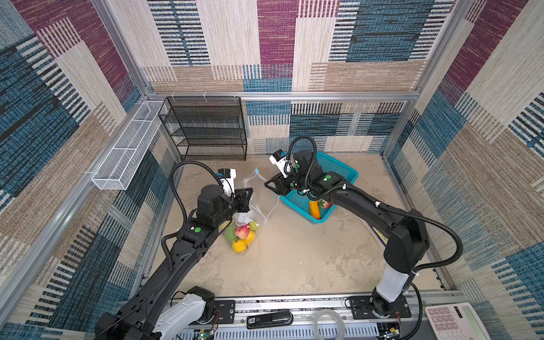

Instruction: Place the food in the zip-top bag and seal the zipper

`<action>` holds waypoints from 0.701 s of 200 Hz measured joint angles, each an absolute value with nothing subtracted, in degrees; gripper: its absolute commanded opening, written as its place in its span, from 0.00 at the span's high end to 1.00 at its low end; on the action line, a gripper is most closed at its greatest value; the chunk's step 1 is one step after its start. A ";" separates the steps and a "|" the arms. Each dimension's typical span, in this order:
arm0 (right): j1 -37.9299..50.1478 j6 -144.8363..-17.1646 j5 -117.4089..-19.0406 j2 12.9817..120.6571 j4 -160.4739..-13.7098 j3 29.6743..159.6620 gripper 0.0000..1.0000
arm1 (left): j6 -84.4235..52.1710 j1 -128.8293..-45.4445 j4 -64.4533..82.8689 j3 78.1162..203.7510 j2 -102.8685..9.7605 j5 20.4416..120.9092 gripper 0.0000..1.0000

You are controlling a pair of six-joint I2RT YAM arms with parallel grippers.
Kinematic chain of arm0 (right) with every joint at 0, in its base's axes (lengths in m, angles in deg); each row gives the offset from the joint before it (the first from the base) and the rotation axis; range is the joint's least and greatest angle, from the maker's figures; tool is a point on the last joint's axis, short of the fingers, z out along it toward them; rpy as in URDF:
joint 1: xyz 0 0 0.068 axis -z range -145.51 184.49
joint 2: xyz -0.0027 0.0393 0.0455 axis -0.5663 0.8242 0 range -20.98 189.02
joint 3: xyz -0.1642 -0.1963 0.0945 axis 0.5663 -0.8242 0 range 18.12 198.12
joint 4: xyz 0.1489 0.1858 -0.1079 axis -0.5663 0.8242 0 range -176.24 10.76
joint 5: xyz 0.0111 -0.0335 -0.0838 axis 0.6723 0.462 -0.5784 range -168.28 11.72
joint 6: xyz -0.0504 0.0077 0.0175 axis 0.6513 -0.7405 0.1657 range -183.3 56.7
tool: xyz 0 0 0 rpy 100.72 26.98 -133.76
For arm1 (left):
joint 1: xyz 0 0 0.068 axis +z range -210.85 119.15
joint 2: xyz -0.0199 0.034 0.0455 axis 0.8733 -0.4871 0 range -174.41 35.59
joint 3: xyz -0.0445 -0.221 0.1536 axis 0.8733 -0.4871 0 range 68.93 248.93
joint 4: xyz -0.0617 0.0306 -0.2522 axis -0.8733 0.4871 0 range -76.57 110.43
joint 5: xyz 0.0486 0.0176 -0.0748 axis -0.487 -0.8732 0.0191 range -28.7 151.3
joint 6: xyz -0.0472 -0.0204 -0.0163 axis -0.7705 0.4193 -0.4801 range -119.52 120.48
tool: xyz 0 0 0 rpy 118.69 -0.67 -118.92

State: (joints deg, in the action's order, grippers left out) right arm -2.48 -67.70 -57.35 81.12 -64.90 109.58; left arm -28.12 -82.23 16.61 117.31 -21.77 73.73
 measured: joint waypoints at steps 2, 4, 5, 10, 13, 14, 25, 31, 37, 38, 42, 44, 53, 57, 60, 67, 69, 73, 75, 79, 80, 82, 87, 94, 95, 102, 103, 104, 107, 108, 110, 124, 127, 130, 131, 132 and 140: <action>-2.13 -67.68 -57.57 81.12 -64.46 109.79 0.45 | -28.19 -82.23 16.45 117.20 -21.80 73.82 1.00; -1.87 -67.68 -57.74 81.12 -64.20 109.93 0.45 | -28.29 -82.23 16.21 117.07 -21.80 73.90 1.00; -1.65 -67.68 -57.94 81.12 -63.96 110.06 0.45 | -28.32 -82.23 16.17 117.05 -21.80 73.95 1.00; -0.82 -67.53 -58.57 81.10 -63.15 110.47 0.44 | -28.47 -82.23 15.86 116.77 -21.82 74.41 1.00; -0.38 -67.40 -58.94 81.08 -62.73 110.69 0.44 | -28.56 -82.26 15.69 116.64 -21.84 74.74 1.00; -0.18 -67.33 -59.14 81.04 -62.52 110.78 0.44 | -28.58 -82.26 15.67 116.61 -21.84 74.82 1.00; 1.39 -67.29 -61.02 80.77 -60.85 111.08 0.42 | -29.37 -82.26 14.99 116.07 -22.06 75.22 1.00; 2.20 -67.31 -62.42 80.71 -59.81 111.19 0.41 | -29.45 -82.30 14.58 115.83 -22.19 75.46 1.00; 2.96 -67.36 -63.97 80.71 -58.58 111.32 0.41 | -29.74 -82.30 14.20 115.63 -22.39 75.78 1.00; 3.03 -67.36 -64.12 80.71 -58.43 111.35 0.41 | -29.80 -82.30 14.12 115.61 -22.45 75.89 1.00; 3.49 -67.44 -65.20 80.71 -57.58 111.39 0.40 | -29.82 -82.34 13.96 115.56 -22.58 76.33 1.00; 3.68 -67.57 -65.65 80.71 -57.14 111.39 0.40 | -29.87 -82.37 13.81 115.56 -22.67 76.61 1.00; 4.47 -68.08 -67.38 80.77 -55.13 111.39 0.40 | -30.15 -82.34 13.33 115.54 -23.09 76.83 1.00; 4.82 -68.47 -68.02 80.80 -54.43 111.30 0.40 | -30.28 -82.34 13.18 115.52 -23.26 77.07 1.00; 5.04 -68.71 -68.45 80.80 -54.08 111.17 0.40 | -30.37 -82.37 13.02 115.52 -23.37 77.27 1.00; 5.61 -69.26 -69.41 80.80 -53.12 110.73 0.40 | -30.76 -82.37 12.80 115.50 -23.63 77.86 1.00; 5.78 -69.41 -69.68 80.80 -52.90 110.45 0.40 | -30.90 -82.37 12.76 115.48 -23.70 78.08 1.00; 6.02 -69.69 -70.03 80.80 -52.77 109.75 0.40 | -30.90 -82.39 12.61 115.41 -23.81 78.14 1.00; 6.13 -69.78 -70.14 80.80 -52.64 109.53 0.40 | -30.90 -82.39 12.52 115.39 -23.87 78.14 1.00; 6.39 -70.24 -70.59 80.80 -52.18 108.83 0.40 | -30.96 -82.39 12.32 115.28 -23.96 78.17 1.00; 6.44 -70.33 -70.64 80.80 -52.09 108.72 0.40 | -30.96 -82.39 12.30 115.26 -23.98 78.19 1.00; 6.53 -70.59 -70.97 80.82 -51.81 108.37 0.40 | -31.03 -82.39 12.24 115.22 -24.00 78.23 1.00; 6.70 -71.05 -71.60 80.99 -51.15 107.56 0.40 | -31.07 -82.39 12.13 115.15 -24.09 78.43 1.00; 6.88 -71.68 -72.06 81.36 -50.17 106.56 0.40 | -31.11 -82.39 11.84 115.02 -24.18 78.65 1.00; 6.88 -71.81 -72.17 81.43 -49.90 106.38 0.41 | -31.11 -82.39 11.80 115.00 -24.20 78.67 1.00; 6.92 -72.40 -72.52 81.87 -48.94 105.55 0.41 | -31.29 -82.39 11.38 114.78 -24.24 78.95 1.00; 6.92 -72.45 -72.54 81.91 -48.88 105.47 0.41 | -31.31 -82.39 11.34 114.78 -24.24 79.00 1.00; 6.94 -72.54 -72.56 82.00 -48.72 105.31 0.41 | -31.31 -82.39 11.25 114.73 -24.27 79.08 1.00; 6.98 -72.78 -72.65 82.17 -48.48 104.96 0.41 | -31.31 -82.39 11.10 114.63 -24.29 79.37 1.00; 7.01 -72.84 -72.67 82.24 -48.42 104.88 0.41 | -31.33 -82.39 11.08 114.60 -24.29 79.43 1.00; 7.09 -73.08 -72.71 82.37 -48.29 104.61 0.41 | -31.35 -82.39 11.01 114.54 -24.29 79.57 1.00; 7.40 -74.24 -72.87 83.31 -47.67 103.06 0.42 | -31.53 -82.39 10.64 114.12 -24.31 79.65 1.00; 7.51 -74.61 -72.85 83.55 -47.50 102.71 0.42 | -31.55 -82.39 10.55 114.06 -24.31 79.65 1.00; 7.60 -74.85 -72.89 83.81 -47.33 102.45 0.42 | -31.62 -82.39 10.49 113.97 -24.31 79.67 1.00; 7.62 -74.90 -72.89 83.86 -47.28 102.41 0.42 | -31.66 -82.39 10.47 113.93 -24.31 79.67 1.00; 7.66 -74.98 -72.91 83.96 -47.19 102.30 0.42 | -31.70 -82.39 10.42 113.90 -24.31 79.67 1.00; 7.92 -75.46 -73.39 84.62 -46.71 101.75 0.42 | -31.97 -82.39 10.18 113.71 -24.31 79.70 1.00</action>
